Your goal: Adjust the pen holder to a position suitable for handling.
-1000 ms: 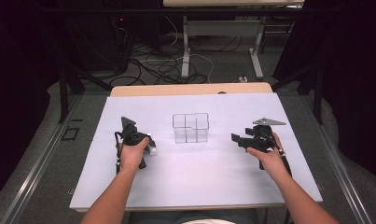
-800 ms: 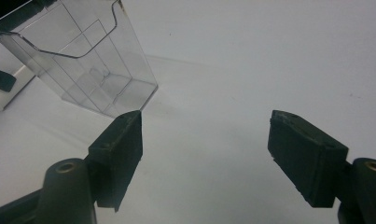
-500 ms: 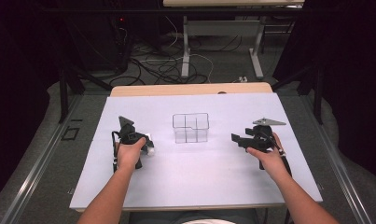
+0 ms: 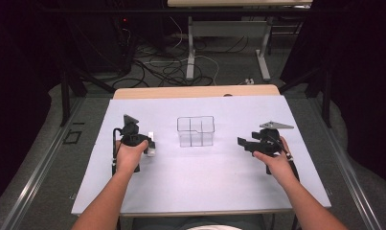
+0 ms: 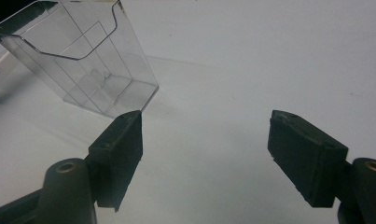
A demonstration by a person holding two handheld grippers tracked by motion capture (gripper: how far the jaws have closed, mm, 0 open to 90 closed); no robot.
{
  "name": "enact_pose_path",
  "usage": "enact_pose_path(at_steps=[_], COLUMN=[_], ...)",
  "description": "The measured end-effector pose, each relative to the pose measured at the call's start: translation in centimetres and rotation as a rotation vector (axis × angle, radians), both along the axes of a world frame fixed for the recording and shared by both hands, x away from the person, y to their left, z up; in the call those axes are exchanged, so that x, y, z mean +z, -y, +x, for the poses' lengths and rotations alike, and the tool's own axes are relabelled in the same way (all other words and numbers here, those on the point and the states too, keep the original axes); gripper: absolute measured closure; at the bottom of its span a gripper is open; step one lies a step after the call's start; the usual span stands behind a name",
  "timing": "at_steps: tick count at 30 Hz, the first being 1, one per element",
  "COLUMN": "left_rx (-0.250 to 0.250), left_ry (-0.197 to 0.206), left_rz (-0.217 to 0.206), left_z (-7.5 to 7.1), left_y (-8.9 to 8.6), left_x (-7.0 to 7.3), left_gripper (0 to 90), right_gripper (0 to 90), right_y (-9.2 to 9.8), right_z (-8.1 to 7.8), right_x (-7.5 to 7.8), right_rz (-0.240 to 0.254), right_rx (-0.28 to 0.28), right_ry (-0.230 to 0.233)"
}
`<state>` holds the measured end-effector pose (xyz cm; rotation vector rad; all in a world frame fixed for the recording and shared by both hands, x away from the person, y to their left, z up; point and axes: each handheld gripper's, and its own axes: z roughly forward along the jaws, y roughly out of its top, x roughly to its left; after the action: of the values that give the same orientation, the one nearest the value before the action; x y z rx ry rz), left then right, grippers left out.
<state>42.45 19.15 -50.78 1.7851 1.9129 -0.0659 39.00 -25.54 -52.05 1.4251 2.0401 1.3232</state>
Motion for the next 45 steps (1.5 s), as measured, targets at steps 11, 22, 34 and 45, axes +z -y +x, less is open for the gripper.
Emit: enact_pose_path(at_steps=[11, 22, 34, 45], left_rx=[-0.267, -0.498, -0.678, -0.71], left_ry=[0.163, 0.17, 0.141, 0.12], left_rz=[0.231, 0.318, 0.32, 0.265], left_z=[-1.4, -2.7, -4.3, -4.8], left_y=[1.2, 1.8, 3.5, 5.2], left_x=[2.2, 3.8, 3.8, 3.4], left_gripper=[68.3, 68.3, 68.3, 68.3], right_gripper=[27.1, 27.3, 15.3, 15.8], right_y=[0.0, -0.9, -3.9, -7.5], right_z=[0.0, -0.4, -1.8, -4.0], right_x=[0.2, 0.6, 2.0, 2.4], right_rz=[-0.009, -0.147, -0.304, -0.536], right_rx=[0.011, 0.123, 0.345, 0.53], right_ry=[0.013, 0.072, 0.134, 0.278])
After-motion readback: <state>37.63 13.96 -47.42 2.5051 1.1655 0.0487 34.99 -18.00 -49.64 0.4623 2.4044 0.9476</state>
